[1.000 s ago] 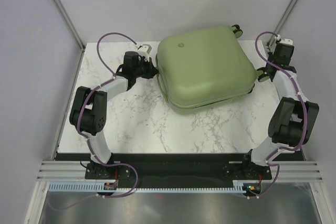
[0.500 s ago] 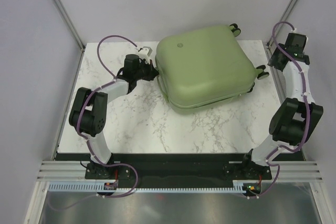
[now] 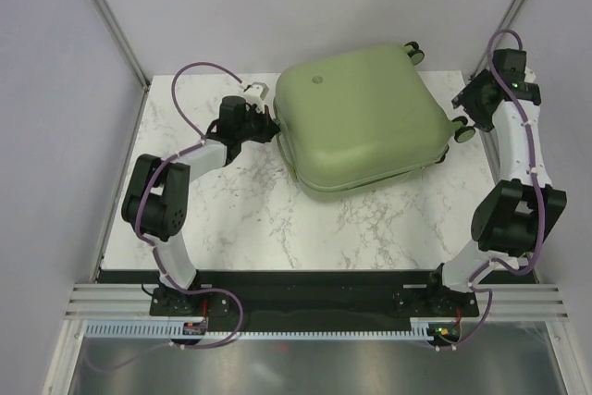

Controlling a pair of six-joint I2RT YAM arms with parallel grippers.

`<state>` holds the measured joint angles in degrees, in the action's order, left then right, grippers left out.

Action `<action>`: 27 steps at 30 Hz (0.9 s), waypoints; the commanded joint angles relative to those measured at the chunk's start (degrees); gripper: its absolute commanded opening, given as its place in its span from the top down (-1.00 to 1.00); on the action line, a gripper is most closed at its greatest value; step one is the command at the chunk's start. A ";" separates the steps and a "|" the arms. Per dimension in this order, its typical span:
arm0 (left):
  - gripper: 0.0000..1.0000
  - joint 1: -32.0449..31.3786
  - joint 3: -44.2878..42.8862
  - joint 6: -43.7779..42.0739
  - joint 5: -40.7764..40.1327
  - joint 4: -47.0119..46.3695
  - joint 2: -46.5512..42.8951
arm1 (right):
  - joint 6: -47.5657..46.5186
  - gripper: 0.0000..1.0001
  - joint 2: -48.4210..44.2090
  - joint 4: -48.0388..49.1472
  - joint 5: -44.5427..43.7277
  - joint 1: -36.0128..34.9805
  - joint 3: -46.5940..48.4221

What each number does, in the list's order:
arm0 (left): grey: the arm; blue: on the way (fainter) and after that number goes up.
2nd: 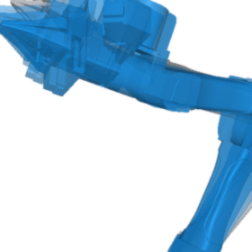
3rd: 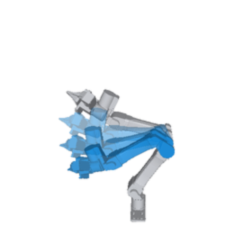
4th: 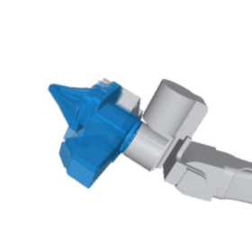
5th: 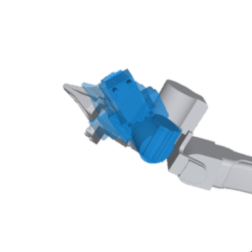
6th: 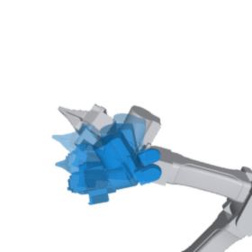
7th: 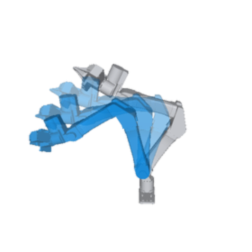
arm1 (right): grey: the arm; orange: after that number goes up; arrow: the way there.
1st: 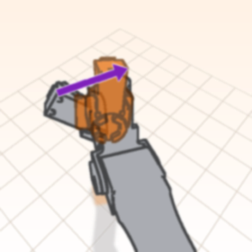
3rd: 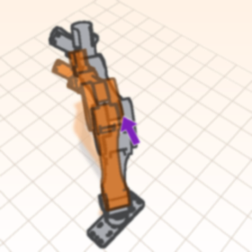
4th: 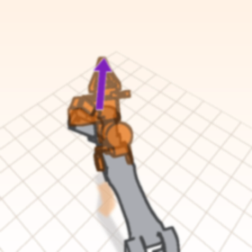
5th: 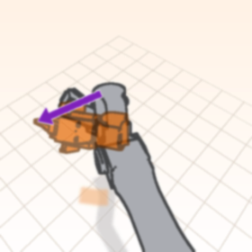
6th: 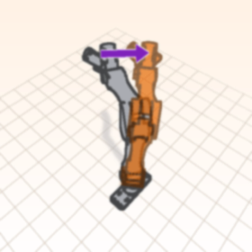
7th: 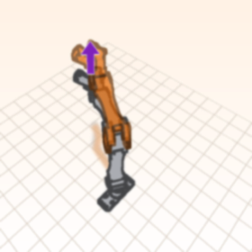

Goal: Pack the luggage
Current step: Zip the luggage at the center of the board.

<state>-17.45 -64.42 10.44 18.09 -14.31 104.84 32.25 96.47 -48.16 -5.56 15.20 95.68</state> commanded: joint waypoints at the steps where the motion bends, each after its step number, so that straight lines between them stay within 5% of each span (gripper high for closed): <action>1: 0.95 -0.39 2.37 -1.03 -0.24 6.40 -0.51 | 10.89 -0.44 -1.19 0.17 -0.67 -2.28 1.62; 14: 0.95 -1.09 3.07 -0.33 -1.04 6.13 -1.65 | 23.03 -0.44 -9.27 2.28 -5.95 -3.42 -11.21; 27: 0.95 -1.44 3.78 -0.15 -0.86 6.13 -1.48 | 21.54 -0.43 -12.44 -2.46 -9.55 -3.34 -7.26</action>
<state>-18.35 -63.35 10.46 16.95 -15.18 104.05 54.52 84.95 -48.49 -12.47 11.84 85.91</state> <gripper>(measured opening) 0.024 0.717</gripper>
